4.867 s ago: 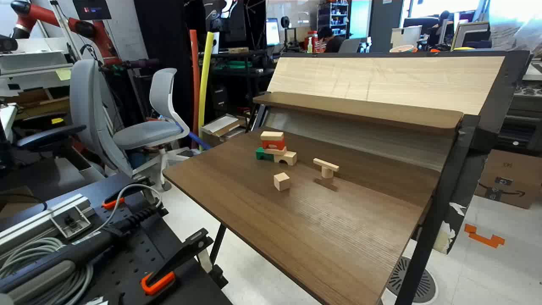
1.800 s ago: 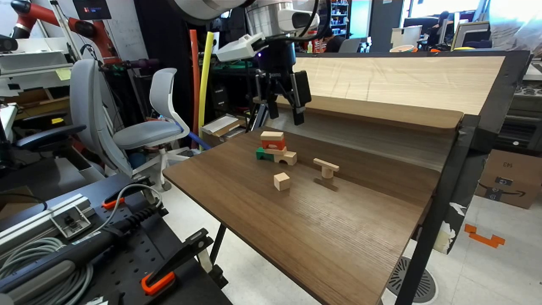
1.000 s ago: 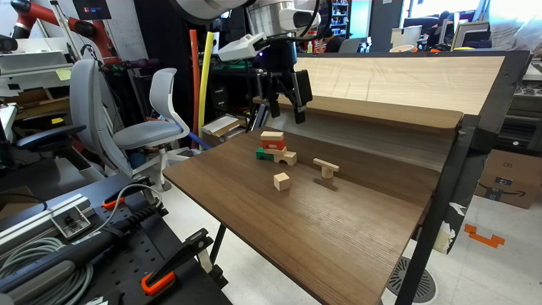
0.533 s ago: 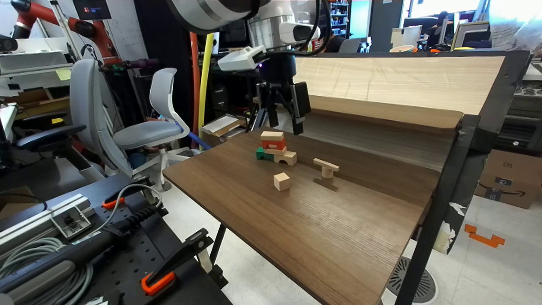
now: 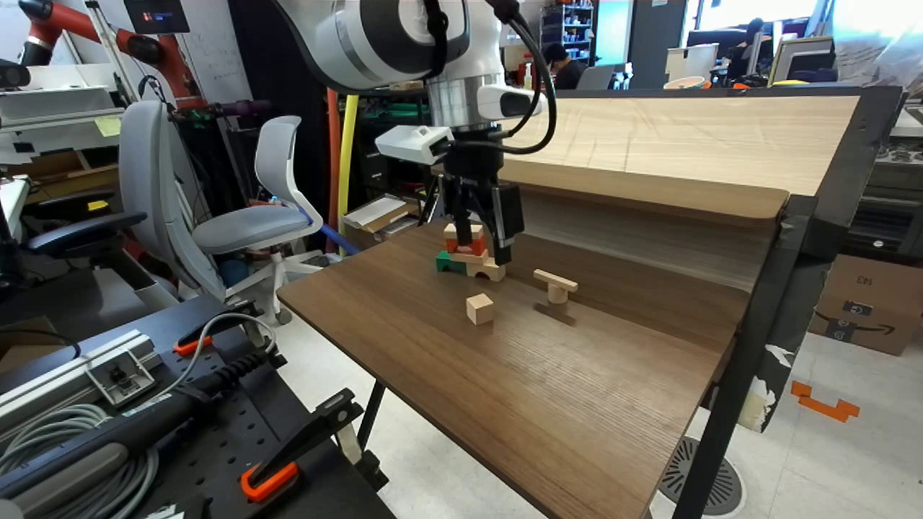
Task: Put the wooden block on the right side of the table on top of the stacked blocks
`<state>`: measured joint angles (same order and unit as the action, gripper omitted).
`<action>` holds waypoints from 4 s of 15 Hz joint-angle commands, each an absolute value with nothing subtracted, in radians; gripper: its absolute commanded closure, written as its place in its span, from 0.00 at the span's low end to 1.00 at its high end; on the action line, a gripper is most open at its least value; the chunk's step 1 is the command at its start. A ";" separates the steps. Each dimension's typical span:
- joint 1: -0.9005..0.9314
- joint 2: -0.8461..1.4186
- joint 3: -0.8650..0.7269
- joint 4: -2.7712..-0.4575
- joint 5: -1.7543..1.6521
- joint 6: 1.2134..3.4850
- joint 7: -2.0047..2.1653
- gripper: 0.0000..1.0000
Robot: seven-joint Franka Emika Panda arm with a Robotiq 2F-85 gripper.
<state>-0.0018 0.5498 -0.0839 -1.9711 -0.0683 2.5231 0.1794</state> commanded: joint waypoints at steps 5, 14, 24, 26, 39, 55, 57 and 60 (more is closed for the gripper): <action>-0.048 0.628 -0.062 -1.953 0.025 2.628 0.139 0.00; -0.056 0.685 -0.050 -1.948 0.037 2.653 0.118 0.00; -0.054 0.735 -0.050 -1.920 0.037 2.661 0.125 0.15; -0.054 0.741 -0.049 -1.917 0.037 2.666 0.124 0.35; -0.053 0.616 -0.020 -1.981 0.056 2.643 0.112 0.91; 0.012 0.514 0.002 -1.967 0.083 2.626 0.179 0.91; 0.025 0.514 -0.001 -1.966 0.080 2.629 0.189 0.91; 0.039 0.519 -0.001 -1.960 0.078 2.632 0.203 0.91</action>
